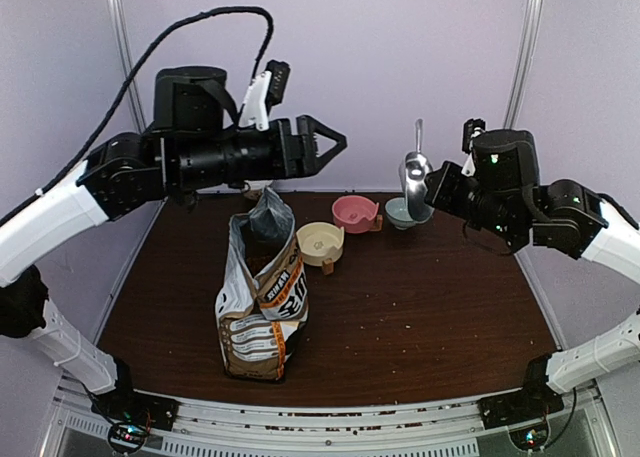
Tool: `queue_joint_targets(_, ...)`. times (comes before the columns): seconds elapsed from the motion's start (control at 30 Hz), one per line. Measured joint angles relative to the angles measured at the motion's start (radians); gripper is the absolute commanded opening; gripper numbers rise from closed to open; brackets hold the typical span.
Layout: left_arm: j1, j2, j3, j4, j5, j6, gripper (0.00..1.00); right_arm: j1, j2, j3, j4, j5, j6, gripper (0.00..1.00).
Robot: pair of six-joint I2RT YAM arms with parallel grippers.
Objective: Serve the pet food
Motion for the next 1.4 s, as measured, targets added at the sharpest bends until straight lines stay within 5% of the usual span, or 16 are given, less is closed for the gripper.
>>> queue_joint_targets(0.27, -0.021, 0.226, 0.149, 0.006, 0.137, -0.06, 0.77, 0.079, 0.077, 0.098, 0.049, 0.184, -0.016, 0.0)
queue_joint_targets(0.57, -0.021, 0.287, 0.159, -0.008, 0.181, -0.09, 0.73, 0.105, 0.077, 0.097, 0.076, 0.263, -0.061, 0.0)
queue_joint_targets(0.7, -0.02, 0.305, 0.179, -0.007, 0.2, -0.09, 0.72, 0.106, 0.07, 0.084, 0.097, 0.278, -0.091, 0.0)
queue_joint_targets(0.83, -0.012, 0.328, 0.19, 0.002, 0.243, -0.089, 0.6, 0.106, 0.05, 0.049, 0.134, 0.282, -0.135, 0.0)
queue_joint_targets(1.4, 0.015, 0.377, 0.193, 0.089, 0.421, -0.06, 0.56, 0.106, -0.048, -0.067, 0.289, 0.239, -0.284, 0.0)
